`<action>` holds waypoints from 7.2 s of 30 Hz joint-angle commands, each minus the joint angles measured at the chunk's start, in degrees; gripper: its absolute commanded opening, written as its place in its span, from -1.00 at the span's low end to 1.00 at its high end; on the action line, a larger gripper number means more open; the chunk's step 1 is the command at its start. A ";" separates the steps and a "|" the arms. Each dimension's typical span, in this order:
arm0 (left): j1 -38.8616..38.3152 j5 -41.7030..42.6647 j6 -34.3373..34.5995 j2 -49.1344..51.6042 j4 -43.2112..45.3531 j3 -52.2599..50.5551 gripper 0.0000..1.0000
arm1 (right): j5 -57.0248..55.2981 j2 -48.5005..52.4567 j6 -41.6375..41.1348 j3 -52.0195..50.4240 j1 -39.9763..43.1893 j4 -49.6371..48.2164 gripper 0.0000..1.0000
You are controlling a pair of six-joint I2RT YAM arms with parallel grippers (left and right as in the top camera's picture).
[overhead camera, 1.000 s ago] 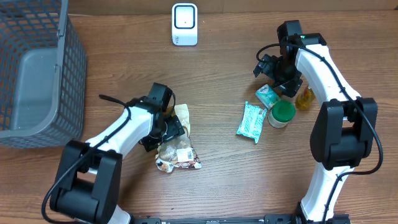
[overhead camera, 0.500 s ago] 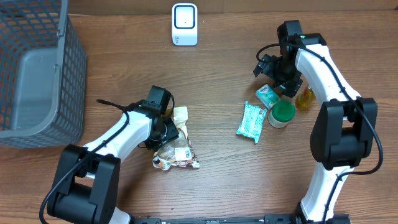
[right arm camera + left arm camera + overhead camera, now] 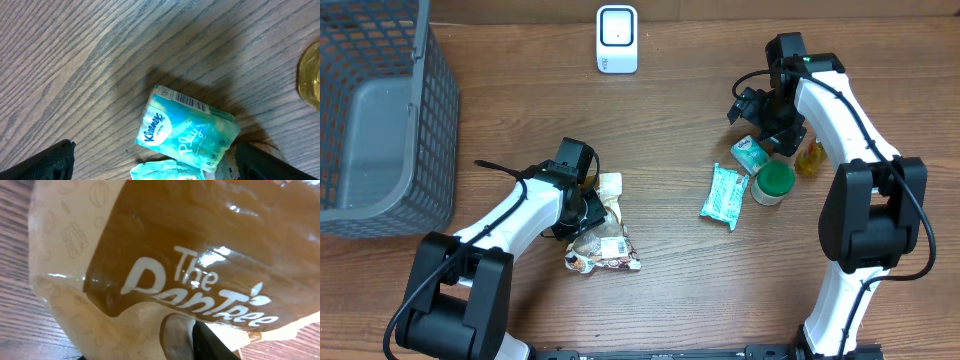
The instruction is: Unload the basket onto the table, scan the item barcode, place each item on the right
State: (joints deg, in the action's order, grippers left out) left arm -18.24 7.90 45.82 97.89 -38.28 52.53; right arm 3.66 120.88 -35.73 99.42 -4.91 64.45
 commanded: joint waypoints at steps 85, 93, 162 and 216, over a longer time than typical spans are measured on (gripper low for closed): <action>-8.96 -3.30 8.81 -0.09 -9.68 13.97 0.66 | 0.07 -1.25 0.22 1.53 0.22 -0.15 1.00; -8.74 -1.07 -17.49 -0.09 -14.97 22.58 0.88 | 0.07 -1.25 0.22 1.53 0.22 -0.15 1.00; -12.55 -10.03 -13.86 7.78 -12.63 22.60 0.74 | 0.07 -1.25 0.22 1.53 0.22 -0.15 1.00; -5.68 28.00 -38.38 -13.46 -20.87 28.76 -0.92 | 0.07 -1.25 0.22 1.53 0.22 -0.15 1.00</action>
State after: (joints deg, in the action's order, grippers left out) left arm -24.23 30.20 10.46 84.31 -58.26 80.97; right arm 3.64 120.88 -35.73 99.42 -4.91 64.47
